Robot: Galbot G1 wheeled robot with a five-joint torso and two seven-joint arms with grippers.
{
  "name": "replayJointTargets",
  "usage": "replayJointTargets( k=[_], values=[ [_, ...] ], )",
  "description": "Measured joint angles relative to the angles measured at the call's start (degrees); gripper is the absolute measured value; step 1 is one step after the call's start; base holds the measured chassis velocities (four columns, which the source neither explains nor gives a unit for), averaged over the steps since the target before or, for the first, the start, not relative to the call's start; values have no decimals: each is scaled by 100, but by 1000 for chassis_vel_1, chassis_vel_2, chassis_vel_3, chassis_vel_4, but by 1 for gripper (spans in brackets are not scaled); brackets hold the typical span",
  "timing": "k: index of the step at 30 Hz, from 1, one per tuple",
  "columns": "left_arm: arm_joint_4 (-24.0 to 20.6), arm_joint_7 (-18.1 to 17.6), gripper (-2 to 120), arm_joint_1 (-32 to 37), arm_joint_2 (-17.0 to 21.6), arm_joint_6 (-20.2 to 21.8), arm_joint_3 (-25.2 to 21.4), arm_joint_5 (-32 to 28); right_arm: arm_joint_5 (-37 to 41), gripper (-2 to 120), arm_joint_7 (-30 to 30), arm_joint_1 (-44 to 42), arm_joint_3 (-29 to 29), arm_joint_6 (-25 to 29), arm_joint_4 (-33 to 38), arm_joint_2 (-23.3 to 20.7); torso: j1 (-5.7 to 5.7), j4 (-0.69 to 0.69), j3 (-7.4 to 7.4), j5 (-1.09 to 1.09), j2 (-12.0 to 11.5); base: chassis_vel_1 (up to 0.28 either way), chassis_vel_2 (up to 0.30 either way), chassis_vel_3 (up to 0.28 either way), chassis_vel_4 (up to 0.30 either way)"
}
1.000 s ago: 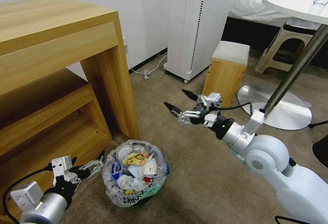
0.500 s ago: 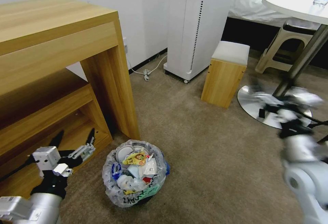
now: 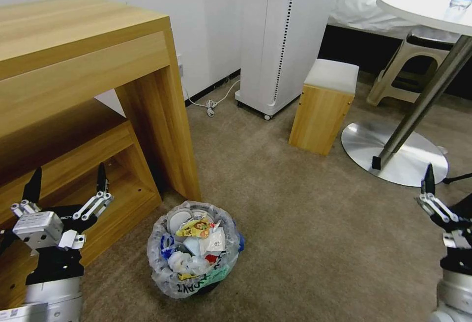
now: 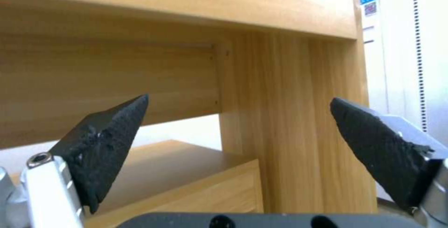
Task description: Pick up the trash bin and place the garbage on the floor into it.
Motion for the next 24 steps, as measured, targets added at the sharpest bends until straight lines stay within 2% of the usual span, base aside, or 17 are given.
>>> replayJointTargets(
  k=[3,8,11,15,24],
  values=[
    [102,-60,100,87,-15,11,-15,108,124,100,-122,-158,48,-30,-106,42,0,0,0,0,0,0,0,0,0],
    [124,-161,100,232,106,300,-131,113,250,100,-24,-384,44,-120,-309,0,0,0,0,-2,0,0,0,0,0],
    [184,-213,100,210,168,459,-194,141,169,100,78,-369,-168,-135,-607,-8,0,-1,0,0,0,0,0,0,0],
    [348,-182,100,261,88,370,-86,306,-139,100,149,-180,-335,-61,-971,84,0,0,0,2,0,0,0,0,0],
    [420,-179,100,291,25,210,-3,428,-172,100,120,-128,-395,-12,-1027,32,0,0,0,0,0,0,0,0,0]
  ],
)
